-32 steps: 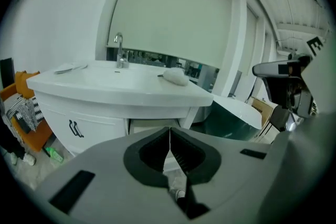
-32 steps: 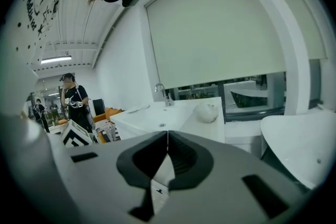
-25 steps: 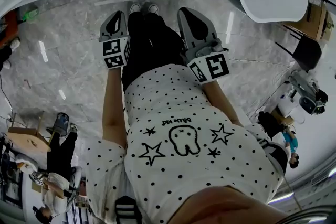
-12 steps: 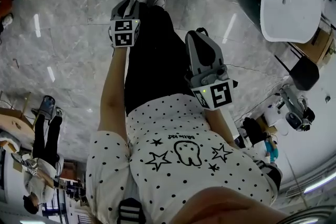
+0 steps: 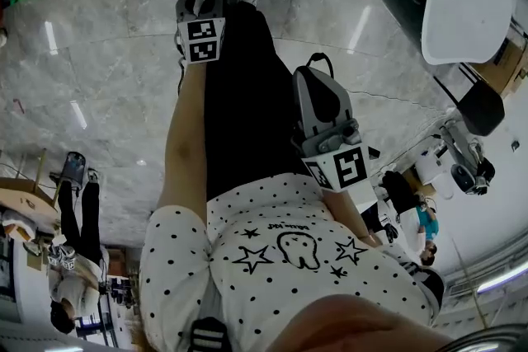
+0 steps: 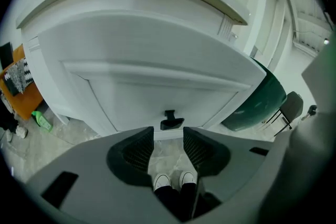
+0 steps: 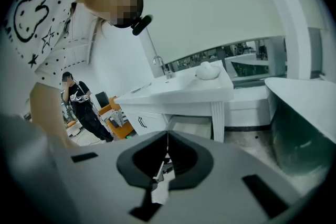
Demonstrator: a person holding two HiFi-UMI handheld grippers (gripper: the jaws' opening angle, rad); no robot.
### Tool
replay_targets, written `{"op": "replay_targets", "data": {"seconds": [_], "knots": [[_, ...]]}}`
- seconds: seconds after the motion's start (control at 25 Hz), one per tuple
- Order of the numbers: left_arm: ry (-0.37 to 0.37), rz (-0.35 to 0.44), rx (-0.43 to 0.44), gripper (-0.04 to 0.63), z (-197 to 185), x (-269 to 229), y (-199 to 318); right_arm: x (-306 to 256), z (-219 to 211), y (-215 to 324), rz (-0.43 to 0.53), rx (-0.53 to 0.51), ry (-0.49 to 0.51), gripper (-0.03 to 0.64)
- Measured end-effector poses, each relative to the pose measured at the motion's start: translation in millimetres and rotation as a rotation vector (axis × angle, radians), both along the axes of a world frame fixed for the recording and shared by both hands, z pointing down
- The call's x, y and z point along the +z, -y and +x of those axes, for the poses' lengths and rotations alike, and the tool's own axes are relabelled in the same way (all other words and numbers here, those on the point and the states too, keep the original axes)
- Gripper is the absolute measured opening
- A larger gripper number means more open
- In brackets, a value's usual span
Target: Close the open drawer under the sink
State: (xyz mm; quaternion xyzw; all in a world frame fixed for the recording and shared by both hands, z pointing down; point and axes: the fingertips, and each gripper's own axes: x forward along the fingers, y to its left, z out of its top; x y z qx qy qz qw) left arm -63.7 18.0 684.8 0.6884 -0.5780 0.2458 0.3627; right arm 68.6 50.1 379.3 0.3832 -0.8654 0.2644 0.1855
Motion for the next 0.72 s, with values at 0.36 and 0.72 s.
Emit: {"op": "replay_targets", "data": {"seconds": [0.36, 0.72], "knots": [[0.015, 0.023, -0.054, 0.161, 4, 10, 20, 15, 0, -4, -0.055, 0.018, -0.007, 0.015], [0.008, 0.018, -0.084, 0.143, 2, 12, 19, 25, -1, -5, -0.071, 0.037, -0.014, 0.015]]}}
